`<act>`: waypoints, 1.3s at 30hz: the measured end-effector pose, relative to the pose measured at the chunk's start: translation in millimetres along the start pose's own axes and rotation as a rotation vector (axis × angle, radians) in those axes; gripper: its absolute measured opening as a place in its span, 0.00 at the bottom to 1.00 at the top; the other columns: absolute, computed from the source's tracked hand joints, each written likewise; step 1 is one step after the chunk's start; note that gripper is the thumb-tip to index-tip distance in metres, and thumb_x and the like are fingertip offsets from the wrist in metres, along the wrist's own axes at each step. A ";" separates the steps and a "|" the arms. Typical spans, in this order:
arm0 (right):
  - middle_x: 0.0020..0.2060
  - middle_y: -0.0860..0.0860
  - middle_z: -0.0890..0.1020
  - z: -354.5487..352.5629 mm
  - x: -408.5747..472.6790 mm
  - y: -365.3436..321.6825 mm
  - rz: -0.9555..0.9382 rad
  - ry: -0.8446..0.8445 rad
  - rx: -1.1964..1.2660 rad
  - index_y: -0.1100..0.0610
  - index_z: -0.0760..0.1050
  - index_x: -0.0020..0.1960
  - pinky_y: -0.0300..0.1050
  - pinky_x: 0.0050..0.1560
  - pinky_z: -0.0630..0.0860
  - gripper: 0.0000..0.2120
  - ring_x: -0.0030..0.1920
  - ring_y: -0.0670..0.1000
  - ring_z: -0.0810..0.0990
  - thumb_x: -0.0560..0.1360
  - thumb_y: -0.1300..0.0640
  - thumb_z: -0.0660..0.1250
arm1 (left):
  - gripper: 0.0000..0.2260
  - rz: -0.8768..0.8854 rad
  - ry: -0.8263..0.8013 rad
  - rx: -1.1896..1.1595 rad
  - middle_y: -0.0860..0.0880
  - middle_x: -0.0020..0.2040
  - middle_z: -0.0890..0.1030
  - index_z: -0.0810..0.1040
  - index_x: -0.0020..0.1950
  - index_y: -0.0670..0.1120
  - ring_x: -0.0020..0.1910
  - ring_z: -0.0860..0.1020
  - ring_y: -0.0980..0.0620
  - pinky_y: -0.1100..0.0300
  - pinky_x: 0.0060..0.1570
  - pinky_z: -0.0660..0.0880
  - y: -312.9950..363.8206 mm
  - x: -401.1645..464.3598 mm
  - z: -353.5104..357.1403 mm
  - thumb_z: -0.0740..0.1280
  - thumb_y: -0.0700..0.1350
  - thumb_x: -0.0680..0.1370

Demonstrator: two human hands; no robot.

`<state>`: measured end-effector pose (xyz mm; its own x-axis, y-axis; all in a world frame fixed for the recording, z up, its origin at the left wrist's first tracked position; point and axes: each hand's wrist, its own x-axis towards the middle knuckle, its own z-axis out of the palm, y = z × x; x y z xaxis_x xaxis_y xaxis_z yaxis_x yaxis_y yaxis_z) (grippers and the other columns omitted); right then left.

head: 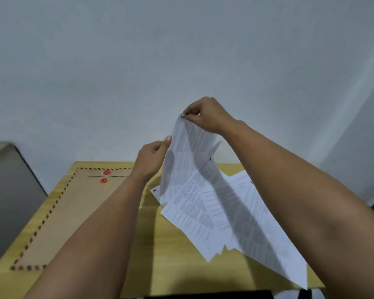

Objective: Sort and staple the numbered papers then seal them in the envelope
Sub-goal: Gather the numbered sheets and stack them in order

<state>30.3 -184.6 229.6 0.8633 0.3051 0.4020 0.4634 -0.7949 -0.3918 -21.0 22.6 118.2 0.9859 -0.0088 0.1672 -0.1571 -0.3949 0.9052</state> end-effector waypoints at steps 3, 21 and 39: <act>0.51 0.48 0.89 -29.7 -5.5 -27.2 -0.026 0.068 0.069 0.55 0.88 0.55 0.41 0.58 0.80 0.08 0.52 0.44 0.85 0.78 0.57 0.73 | 0.35 0.097 -0.005 -0.014 0.40 0.40 0.82 0.80 0.45 0.37 0.38 0.78 0.49 0.52 0.39 0.72 43.4 -10.7 -15.3 0.64 0.72 0.75; 0.42 0.56 0.85 -15.5 -79.8 -83.1 0.256 0.125 0.717 0.59 0.84 0.59 0.44 0.49 0.83 0.13 0.41 0.49 0.86 0.76 0.65 0.75 | 0.20 0.267 0.045 0.280 0.52 0.52 0.85 0.76 0.72 0.58 0.48 0.82 0.54 0.58 0.51 0.76 98.8 -62.9 -96.7 0.66 0.45 0.81; 0.61 0.49 0.82 186.9 -34.0 9.4 0.227 -0.608 -0.053 0.51 0.78 0.70 0.49 0.63 0.77 0.23 0.62 0.52 0.80 0.76 0.57 0.74 | 0.15 -0.122 -0.035 0.273 0.53 0.43 0.85 0.81 0.67 0.48 0.32 0.79 0.67 0.77 0.35 0.72 -117.3 -33.8 -105.7 0.64 0.39 0.82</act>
<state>42.7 -104.3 57.5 0.9049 0.3568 -0.2322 0.2594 -0.8946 -0.3638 -42.1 166.3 47.6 0.9987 0.0240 0.0457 -0.0205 -0.6275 0.7783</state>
